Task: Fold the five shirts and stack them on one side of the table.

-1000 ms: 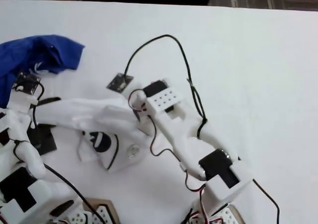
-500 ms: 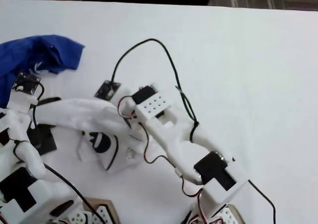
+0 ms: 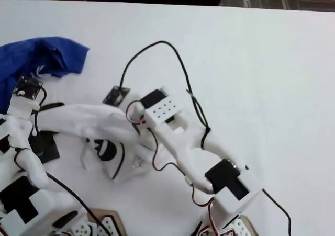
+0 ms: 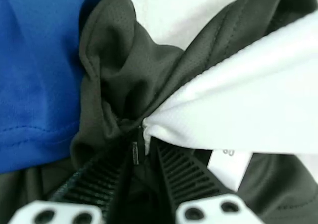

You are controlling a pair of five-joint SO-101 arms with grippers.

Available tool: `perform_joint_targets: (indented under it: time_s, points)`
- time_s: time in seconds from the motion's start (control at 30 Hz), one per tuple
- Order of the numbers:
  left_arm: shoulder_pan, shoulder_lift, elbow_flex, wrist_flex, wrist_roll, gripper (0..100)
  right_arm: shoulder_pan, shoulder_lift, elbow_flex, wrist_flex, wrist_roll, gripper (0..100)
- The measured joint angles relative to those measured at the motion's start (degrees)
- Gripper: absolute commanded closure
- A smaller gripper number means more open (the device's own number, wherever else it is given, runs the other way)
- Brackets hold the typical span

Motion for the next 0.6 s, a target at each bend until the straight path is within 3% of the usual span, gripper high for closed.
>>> perform_joint_targets:
  time_s: [0.1, 0.4, 0.6]
  points:
    - [0.0, 0.0, 0.0, 0.0, 0.0, 98, 0.0, 0.0, 0.0, 0.2, 0.0, 98.4]
    - [0.0, 0.0, 0.0, 0.0, 0.0, 98, 0.3, 0.0, -1.7, 0.7, 0.0, 97.8]
    - [0.0, 0.0, 0.0, 0.0, 0.0, 98, 4.7, 0.0, -12.9, 8.2, 4.6, 97.8]
